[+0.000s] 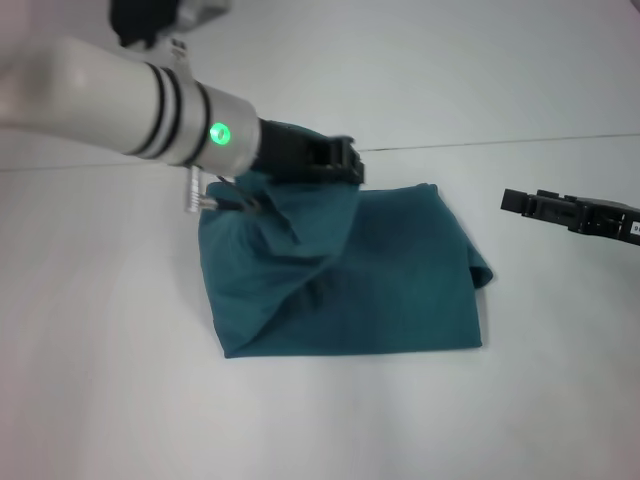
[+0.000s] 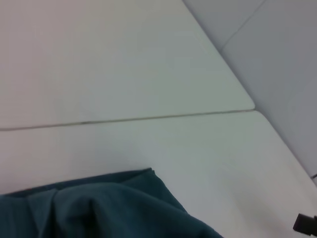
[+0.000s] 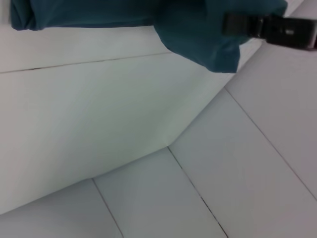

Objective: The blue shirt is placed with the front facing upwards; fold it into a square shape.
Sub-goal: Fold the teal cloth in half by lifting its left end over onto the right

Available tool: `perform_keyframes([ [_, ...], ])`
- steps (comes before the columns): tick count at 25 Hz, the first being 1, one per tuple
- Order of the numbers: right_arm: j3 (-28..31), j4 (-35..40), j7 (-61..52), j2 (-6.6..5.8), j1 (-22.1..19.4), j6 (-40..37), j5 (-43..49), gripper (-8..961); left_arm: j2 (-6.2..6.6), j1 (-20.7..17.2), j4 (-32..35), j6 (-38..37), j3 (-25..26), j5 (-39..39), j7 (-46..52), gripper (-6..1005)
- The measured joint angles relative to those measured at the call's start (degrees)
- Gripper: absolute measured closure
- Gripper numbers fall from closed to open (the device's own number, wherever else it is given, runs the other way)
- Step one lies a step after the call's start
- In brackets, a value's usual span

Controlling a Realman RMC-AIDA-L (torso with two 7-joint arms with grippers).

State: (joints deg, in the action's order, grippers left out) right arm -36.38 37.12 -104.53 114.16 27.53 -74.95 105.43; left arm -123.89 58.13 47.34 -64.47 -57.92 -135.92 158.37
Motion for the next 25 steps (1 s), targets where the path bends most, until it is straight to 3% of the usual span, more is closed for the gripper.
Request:
perform_keyframes([
  [5, -0.03, -0.02, 0.01, 0.01, -0.22, 0.17, 0.04, 37, -0.33, 1.56, -2.8, 2.57, -2.85, 1.39, 0.0, 924],
  [13, -0.11, -0.14, 0.03, 0.01, -0.43, 0.16, 0.13, 38, -0.49, 2.45, -3.51, 4.03, -3.04, 1.72, 0.18, 916],
  [18, -0.41, -0.2, 0.03, 0.01, -0.46, 0.24, 0.17, 37, -0.09, 3.99, -7.75, 6.32, -2.96, 5.59, -2.69, 898],
  [25, -0.52, -0.46, 0.06, 0.01, -0.5, 0.43, 0.22, 38, -0.37, 4.23, -8.21, 7.47, -3.16, 8.85, -5.16, 841],
])
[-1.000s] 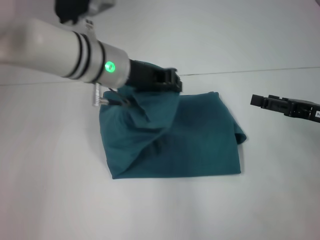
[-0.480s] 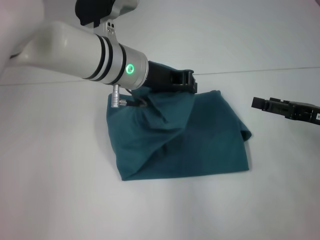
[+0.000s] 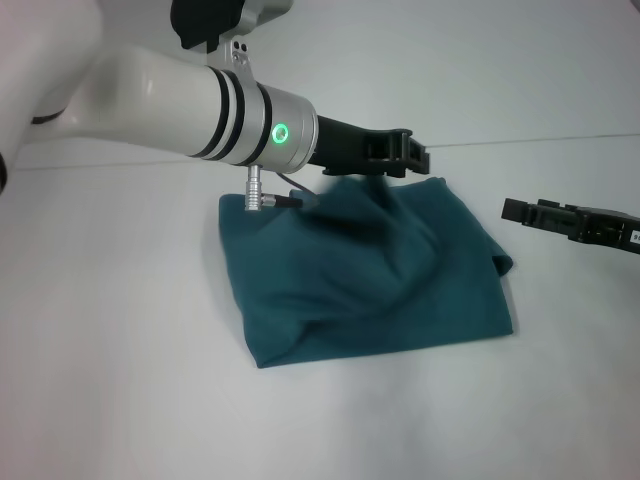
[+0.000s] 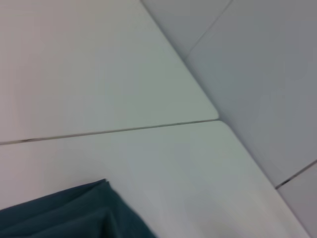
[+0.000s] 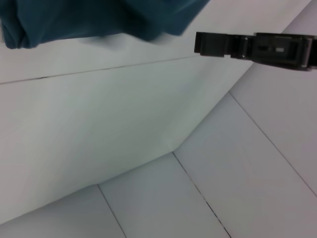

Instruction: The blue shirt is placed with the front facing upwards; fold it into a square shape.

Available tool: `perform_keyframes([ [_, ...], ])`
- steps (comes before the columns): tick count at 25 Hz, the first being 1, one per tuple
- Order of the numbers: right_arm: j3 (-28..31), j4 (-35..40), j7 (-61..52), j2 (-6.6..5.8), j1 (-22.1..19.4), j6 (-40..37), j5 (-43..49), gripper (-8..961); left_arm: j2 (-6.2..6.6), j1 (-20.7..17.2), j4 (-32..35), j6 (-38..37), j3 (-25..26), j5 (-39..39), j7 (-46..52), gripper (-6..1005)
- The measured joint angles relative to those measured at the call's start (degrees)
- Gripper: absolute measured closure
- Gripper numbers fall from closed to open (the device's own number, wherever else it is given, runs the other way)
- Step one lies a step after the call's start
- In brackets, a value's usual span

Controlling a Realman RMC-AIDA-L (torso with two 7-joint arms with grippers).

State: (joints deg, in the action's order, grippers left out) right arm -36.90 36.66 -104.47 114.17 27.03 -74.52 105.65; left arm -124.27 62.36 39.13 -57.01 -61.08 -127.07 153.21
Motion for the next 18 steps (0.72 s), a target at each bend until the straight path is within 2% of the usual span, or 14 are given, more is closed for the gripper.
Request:
perform_keyframes([
  [10, -0.01, -0.22, 0.06, -0.07, 0.11, 0.59, 0.65, 38, 0.3, -0.68, 0.56, -1.19, -0.16, 4.38, -3.12, 454],
  [13, -0.02, -0.22, 0.05, -0.09, 0.18, 0.69, 0.68, 38, 0.35, -1.47, 1.5, -1.56, 0.0, 4.42, -3.27, 398],
  [18, 0.01, -0.12, -1.72, -0.52, 0.71, 0.89, 2.29, 37, 0.89, -5.47, 5.25, -4.76, 1.39, 4.46, -2.85, 303],
])
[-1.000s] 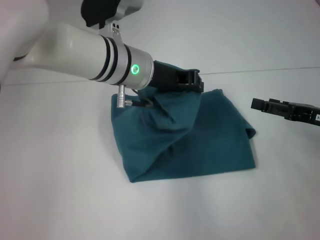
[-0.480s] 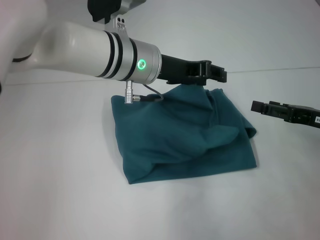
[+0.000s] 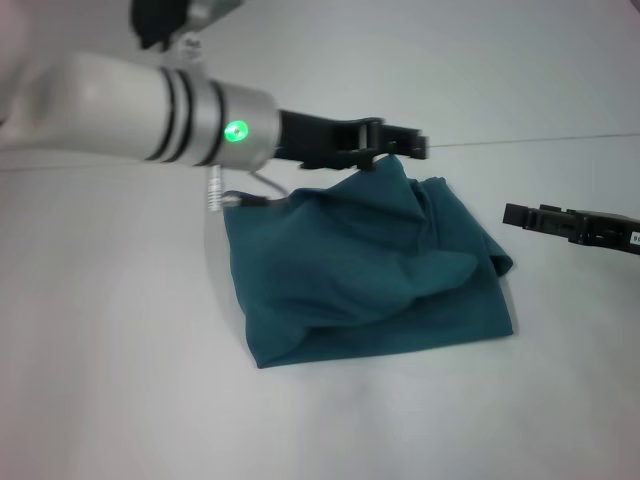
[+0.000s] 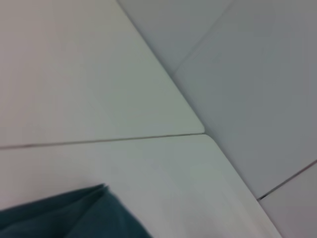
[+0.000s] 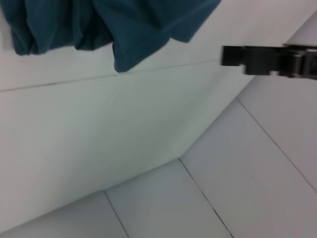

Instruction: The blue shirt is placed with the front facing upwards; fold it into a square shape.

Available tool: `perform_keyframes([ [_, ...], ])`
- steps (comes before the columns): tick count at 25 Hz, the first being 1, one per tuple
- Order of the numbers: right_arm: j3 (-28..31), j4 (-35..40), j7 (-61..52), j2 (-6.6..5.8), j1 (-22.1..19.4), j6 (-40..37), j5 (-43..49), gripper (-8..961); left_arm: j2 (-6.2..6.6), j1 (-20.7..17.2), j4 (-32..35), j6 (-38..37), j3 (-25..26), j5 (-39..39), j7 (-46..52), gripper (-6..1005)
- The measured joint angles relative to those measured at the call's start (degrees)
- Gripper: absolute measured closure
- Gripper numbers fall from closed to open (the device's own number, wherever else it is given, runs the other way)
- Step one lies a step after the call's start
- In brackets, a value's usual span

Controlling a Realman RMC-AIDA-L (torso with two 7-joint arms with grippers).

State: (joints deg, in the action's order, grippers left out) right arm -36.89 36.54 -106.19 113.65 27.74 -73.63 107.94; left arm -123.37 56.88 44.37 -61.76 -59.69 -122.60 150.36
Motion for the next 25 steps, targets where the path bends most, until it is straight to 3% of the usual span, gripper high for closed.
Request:
perform_keyframes([
  [3, -0.02, 0.42, -4.6, -0.99, 1.25, -0.01, 2.47, 37, 0.62, -3.23, 0.98, -3.77, 3.83, 0.0, 0.14, 247],
  [6, -0.03, 0.54, -11.96, -2.89, 3.65, -0.34, 5.97, 37, 1.47, -6.75, 1.0, -7.23, 8.41, 0.0, 0.2, 247],
  [8, -0.04, 0.57, -18.59, -4.56, 6.2, -0.54, 9.76, 37, 1.97, -8.81, 0.82, -8.92, 10.71, -0.01, 0.24, 247],
  [13, -0.34, 0.95, -30.49, -7.12, 13.26, -1.15, 21.68, 38, 3.41, -13.18, 0.11, -12.12, 13.45, -0.01, 0.28, 247],
  [18, -2.29, 3.89, -39.61, -6.96, 18.96, -1.55, 33.08, 38, 4.75, -15.53, -2.42, -13.08, 13.76, -0.01, 0.34, 247],
  [25, -7.18, 5.18, -44.64, -4.75, 25.2, -4.17, 43.21, 37, 4.91, -17.4, -2.54, -14.14, 13.9, 0.0, 0.07, 247],
])
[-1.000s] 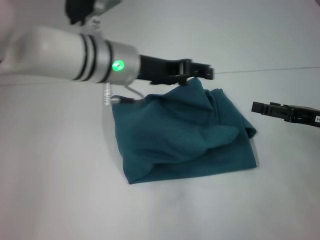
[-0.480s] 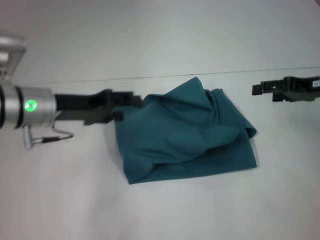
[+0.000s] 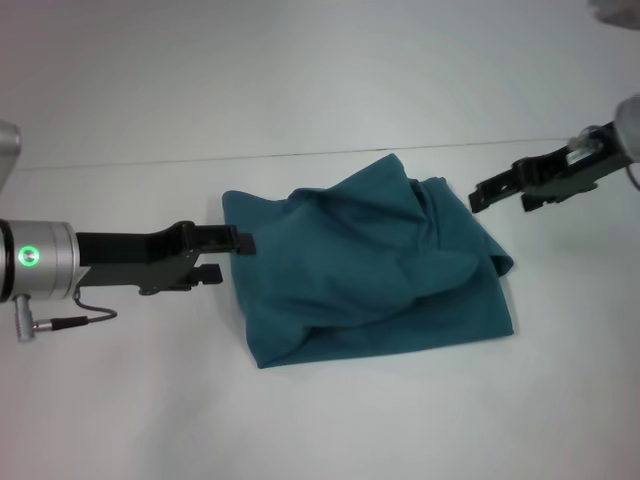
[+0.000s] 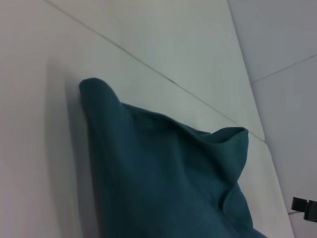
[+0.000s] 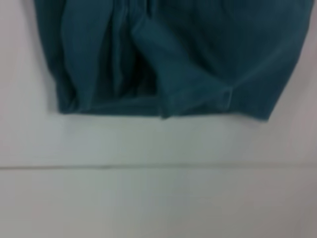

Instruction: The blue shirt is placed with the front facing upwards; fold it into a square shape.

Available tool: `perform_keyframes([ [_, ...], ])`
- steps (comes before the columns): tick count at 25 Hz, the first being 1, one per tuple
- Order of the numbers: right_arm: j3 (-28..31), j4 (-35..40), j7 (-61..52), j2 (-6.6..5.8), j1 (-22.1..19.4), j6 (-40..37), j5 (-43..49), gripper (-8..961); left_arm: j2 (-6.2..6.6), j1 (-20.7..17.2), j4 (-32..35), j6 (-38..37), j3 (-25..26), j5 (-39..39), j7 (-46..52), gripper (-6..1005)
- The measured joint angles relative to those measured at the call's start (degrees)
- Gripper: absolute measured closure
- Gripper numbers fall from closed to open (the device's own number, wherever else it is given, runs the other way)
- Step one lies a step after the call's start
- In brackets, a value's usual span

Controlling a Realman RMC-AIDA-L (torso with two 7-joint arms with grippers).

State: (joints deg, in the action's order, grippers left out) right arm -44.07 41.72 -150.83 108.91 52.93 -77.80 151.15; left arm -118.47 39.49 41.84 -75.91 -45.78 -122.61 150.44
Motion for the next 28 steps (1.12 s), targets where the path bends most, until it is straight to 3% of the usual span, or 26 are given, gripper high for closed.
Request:
perform_keyframes([
  [10, -7.83, 0.07, -4.1, 4.15, 3.17, 5.28, 4.68, 37, -0.07, -1.39, 3.42, -5.49, 2.97, 0.0, -0.26, 247],
  [20, -10.42, -2.86, -4.45, 9.22, 3.38, 19.59, 4.75, 38, -0.27, -2.52, 3.86, -5.88, 3.62, 2.31, -1.5, 247],
  [28, -10.59, -8.61, -3.83, 10.36, 3.5, 28.77, 1.91, 38, -0.28, -3.7, 3.37, -4.86, 3.69, 3.89, -2.79, 247],
])
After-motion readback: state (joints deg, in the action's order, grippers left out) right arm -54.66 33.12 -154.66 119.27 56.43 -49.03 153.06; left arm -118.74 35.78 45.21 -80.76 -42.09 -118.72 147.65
